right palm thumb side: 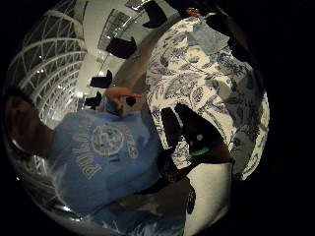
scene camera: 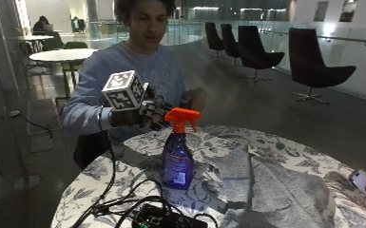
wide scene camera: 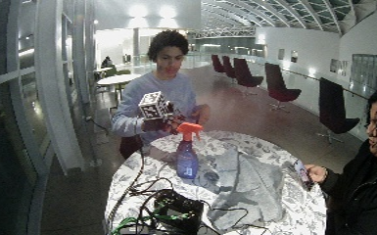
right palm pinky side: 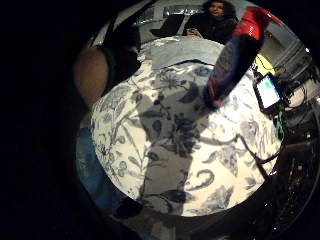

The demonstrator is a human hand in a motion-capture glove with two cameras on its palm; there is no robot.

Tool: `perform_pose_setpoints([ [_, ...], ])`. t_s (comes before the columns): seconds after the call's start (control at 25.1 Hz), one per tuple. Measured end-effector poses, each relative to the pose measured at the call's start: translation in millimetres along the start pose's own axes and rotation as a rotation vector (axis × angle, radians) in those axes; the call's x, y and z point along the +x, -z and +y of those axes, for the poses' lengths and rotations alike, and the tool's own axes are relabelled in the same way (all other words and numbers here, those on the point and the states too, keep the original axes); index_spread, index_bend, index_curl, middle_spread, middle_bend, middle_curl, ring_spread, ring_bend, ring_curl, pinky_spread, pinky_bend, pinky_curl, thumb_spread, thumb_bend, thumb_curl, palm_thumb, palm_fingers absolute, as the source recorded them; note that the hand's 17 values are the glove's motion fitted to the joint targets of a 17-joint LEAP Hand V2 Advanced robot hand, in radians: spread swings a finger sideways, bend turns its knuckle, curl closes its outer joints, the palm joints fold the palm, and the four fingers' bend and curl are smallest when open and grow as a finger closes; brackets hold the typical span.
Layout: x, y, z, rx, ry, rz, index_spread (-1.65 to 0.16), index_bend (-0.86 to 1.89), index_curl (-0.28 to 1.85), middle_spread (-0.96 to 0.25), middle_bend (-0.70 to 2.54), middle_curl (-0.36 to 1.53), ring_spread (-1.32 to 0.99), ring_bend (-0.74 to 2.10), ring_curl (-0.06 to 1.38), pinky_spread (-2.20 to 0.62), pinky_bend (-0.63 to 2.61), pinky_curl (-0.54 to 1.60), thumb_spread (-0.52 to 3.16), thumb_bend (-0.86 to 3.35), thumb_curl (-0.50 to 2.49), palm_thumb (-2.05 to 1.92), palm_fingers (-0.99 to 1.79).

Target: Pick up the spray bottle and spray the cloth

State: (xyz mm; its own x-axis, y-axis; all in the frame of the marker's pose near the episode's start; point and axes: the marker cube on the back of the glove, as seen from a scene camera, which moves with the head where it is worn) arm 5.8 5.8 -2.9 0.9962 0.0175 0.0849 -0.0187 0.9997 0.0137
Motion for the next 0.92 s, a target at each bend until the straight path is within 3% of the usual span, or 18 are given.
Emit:
perform_pose_setpoints([
  [0.4, 68.3, 28.7, 11.4, 0.178, -0.158, -0.609, -0.30, 0.09, 0.13, -0.05, 0.42, 0.21, -0.01, 0.52, 0.24, 0.20, 0.32, 0.20, 0.82, 0.25, 0.14, 0.51, 0.66],
  [0.72, 110.3, 30.7, -9.0, 0.316, -0.339, -0.545, -0.33, 0.11, 0.15, -0.05, 0.41, 0.26, -0.02, 0.51, 0.27, 0.22, 0.33, 0.24, 0.95, 0.21, 0.18, 0.57, 0.65],
  [0.92, 135.1, 21.7, -45.7, 0.327, -0.378, -0.515, -0.35, 0.10, 0.17, -0.05, 0.39, 0.29, -0.02, 0.47, 0.27, 0.22, 0.36, 0.27, 0.97, 0.17, 0.20, 0.59, 0.60],
])
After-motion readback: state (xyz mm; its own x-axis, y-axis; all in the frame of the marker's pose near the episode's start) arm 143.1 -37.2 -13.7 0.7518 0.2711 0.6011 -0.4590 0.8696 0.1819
